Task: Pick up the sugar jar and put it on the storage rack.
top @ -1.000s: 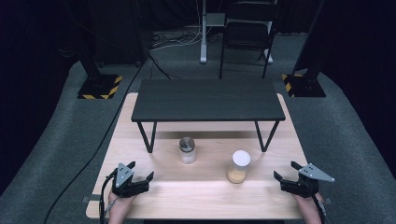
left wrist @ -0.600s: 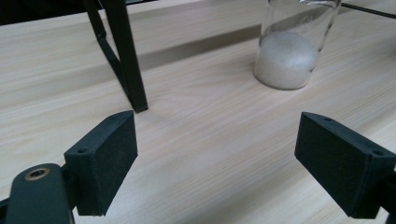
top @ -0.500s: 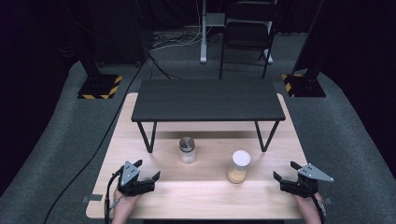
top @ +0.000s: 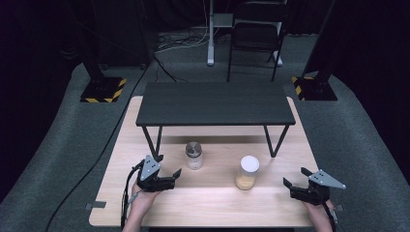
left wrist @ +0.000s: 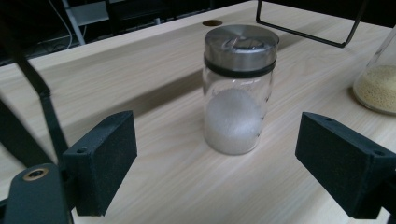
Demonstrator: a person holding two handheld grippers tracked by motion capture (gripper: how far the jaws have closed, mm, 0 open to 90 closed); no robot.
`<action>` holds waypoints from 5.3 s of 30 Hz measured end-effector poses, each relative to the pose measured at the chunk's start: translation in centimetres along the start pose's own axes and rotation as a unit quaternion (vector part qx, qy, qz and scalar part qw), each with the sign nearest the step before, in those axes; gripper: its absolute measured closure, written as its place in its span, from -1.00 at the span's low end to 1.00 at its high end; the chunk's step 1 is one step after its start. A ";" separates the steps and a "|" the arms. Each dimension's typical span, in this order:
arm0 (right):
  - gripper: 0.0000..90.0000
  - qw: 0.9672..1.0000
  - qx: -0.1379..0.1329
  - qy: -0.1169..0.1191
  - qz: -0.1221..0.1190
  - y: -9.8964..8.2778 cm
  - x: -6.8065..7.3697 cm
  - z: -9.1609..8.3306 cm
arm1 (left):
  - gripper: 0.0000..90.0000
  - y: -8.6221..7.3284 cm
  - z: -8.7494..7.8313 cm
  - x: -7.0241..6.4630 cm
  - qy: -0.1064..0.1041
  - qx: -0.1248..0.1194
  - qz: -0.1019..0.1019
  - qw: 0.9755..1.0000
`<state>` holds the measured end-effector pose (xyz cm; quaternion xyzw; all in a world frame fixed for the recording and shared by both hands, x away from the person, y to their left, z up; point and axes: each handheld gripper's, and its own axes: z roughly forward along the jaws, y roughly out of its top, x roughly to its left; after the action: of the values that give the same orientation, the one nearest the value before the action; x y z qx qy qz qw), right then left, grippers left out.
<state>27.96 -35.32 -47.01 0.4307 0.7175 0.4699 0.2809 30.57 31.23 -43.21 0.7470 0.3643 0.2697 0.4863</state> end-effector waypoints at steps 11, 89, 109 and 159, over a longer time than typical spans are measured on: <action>-0.74 1.000 0.001 0.002 -0.002 0.0 0.0 0.0 | -0.70 2.2 3.9 -1.3 0.000 0.013 0.014 1.000; -0.74 1.000 0.004 0.004 -0.004 0.2 0.0 0.2 | -0.31 15.2 1.0 -0.6 0.019 -0.124 -0.011 0.992; -0.74 1.000 0.003 0.002 -0.003 0.1 -0.1 0.1 | -0.31 20.2 6.4 -1.6 0.091 -0.050 -0.015 0.994; -0.74 1.000 0.011 0.003 -0.007 0.3 0.2 0.3 | -0.77 0.7 -2.2 -1.8 0.058 -0.032 0.017 0.998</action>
<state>28.20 -34.96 -46.89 0.4271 0.7264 0.4616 0.2774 28.06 30.76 -41.79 0.7199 0.3708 0.3325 0.4834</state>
